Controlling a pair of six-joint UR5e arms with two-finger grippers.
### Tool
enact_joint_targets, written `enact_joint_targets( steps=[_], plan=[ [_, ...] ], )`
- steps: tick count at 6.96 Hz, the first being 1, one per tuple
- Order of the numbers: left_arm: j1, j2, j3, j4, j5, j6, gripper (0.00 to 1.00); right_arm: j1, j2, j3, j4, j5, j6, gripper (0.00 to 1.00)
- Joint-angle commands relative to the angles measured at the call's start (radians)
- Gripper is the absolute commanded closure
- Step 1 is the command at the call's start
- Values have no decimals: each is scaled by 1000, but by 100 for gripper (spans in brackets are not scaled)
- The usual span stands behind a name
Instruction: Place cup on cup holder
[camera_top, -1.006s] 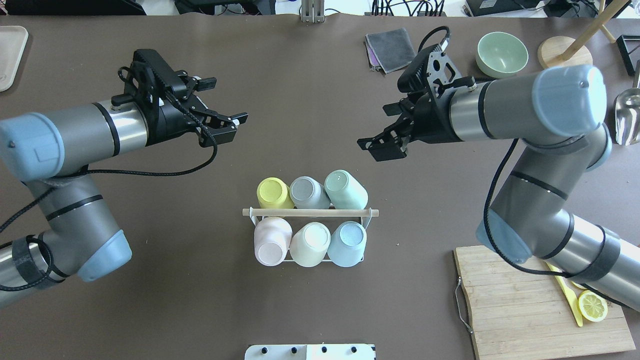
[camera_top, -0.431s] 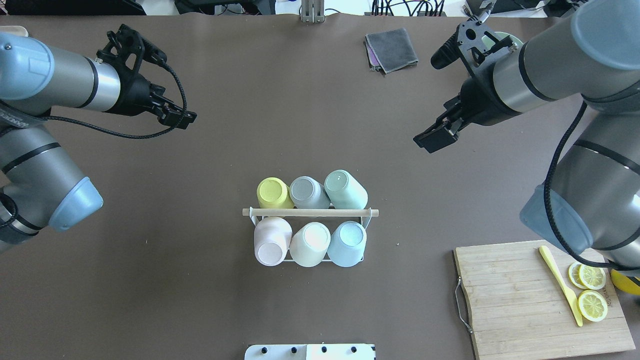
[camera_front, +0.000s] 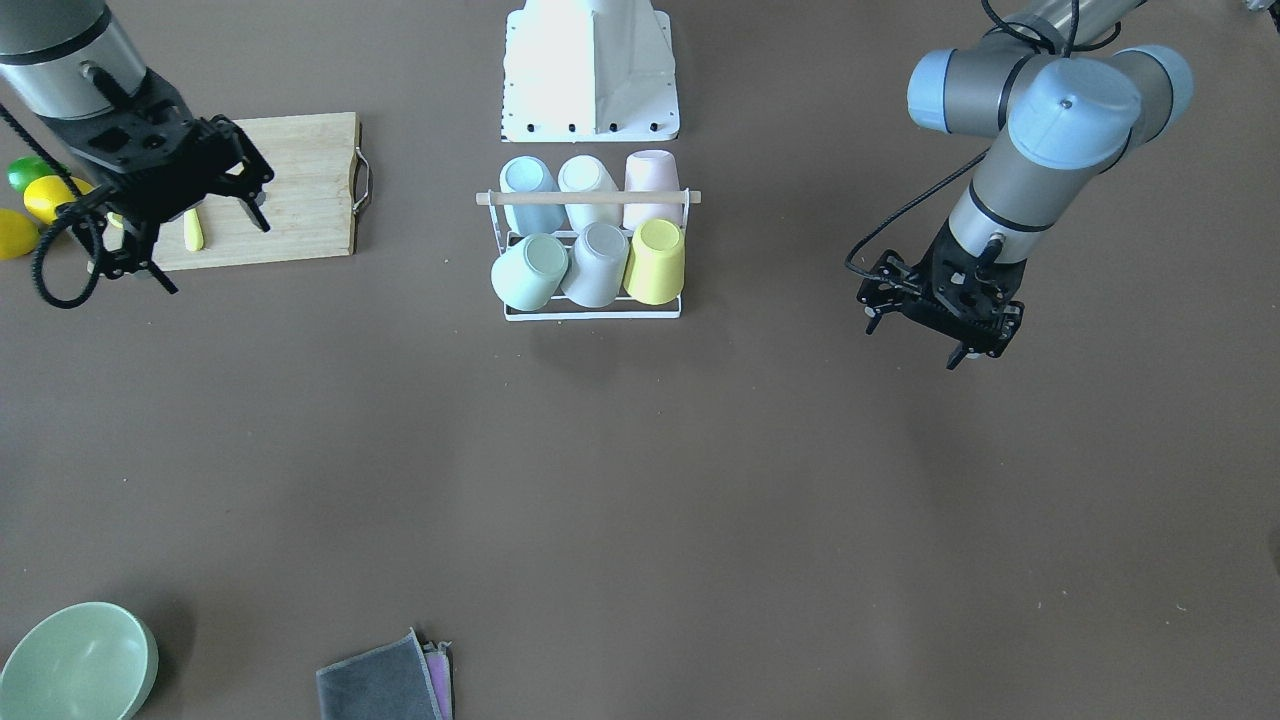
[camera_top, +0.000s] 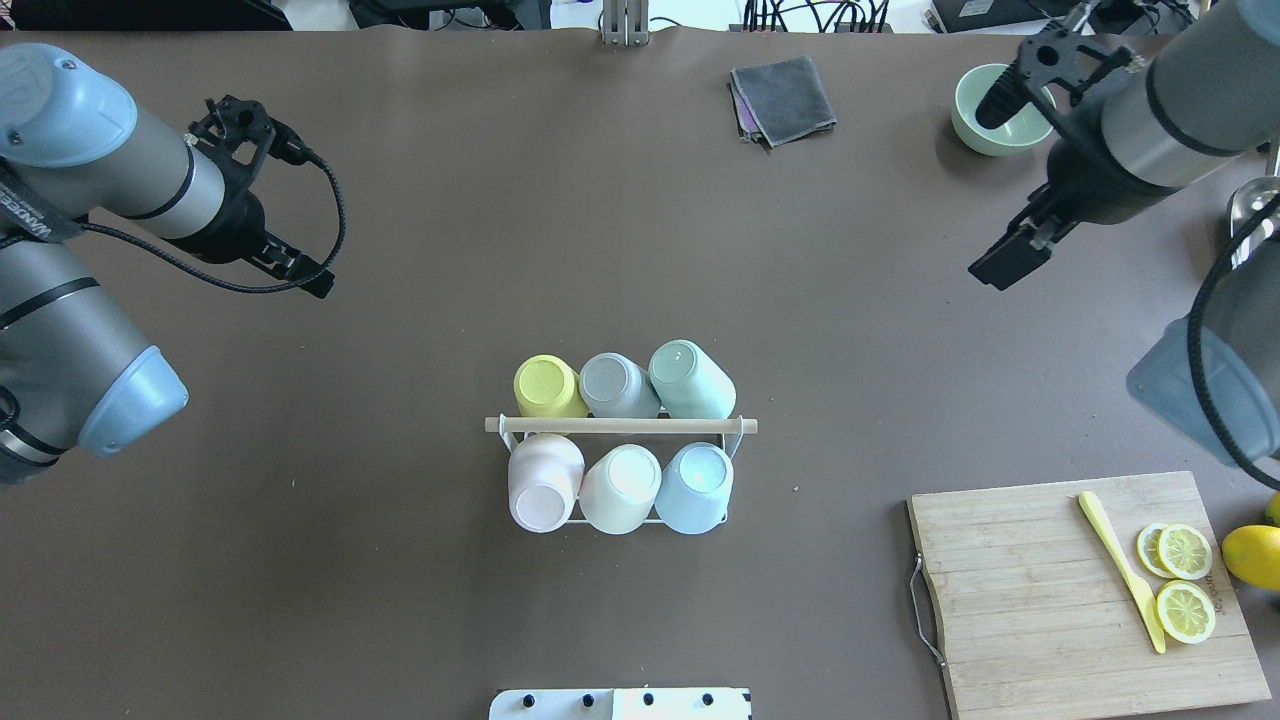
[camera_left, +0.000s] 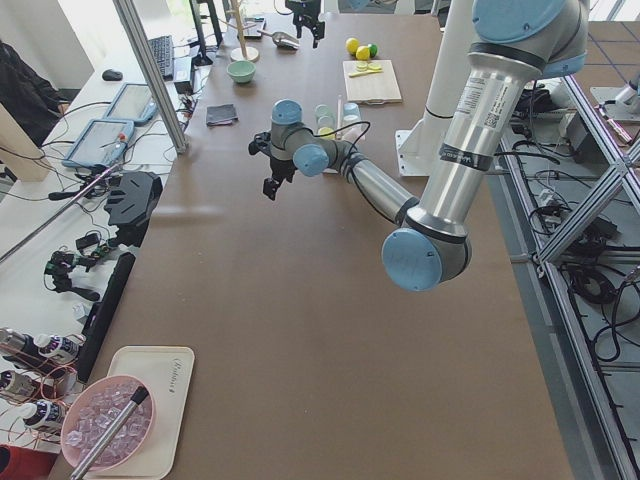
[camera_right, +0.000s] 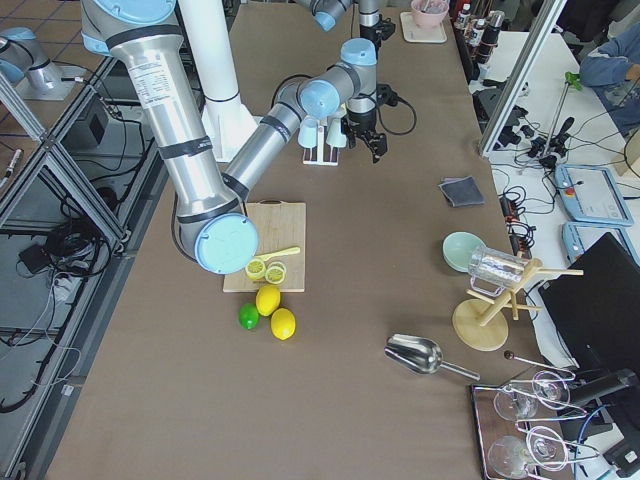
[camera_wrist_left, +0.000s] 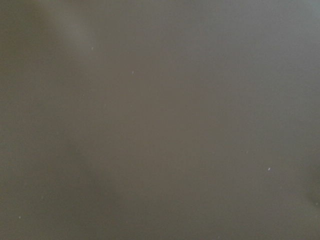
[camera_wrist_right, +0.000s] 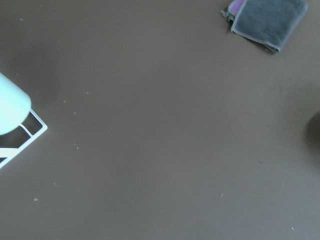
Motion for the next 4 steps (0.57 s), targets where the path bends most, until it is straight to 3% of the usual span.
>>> enact_joint_targets(
  steps=[1,2,4],
  plan=[
    [-78,88,15,93,-34,0,2,145,-98,-50,-17,-9,-17,0],
    [-153,131,16,122,-92,2,2,205,-133,-97,-17,0,-19,0],
    [-247,228,45,113,-112,29,2,305,-263,-119,-17,2,-21,0]
  ],
)
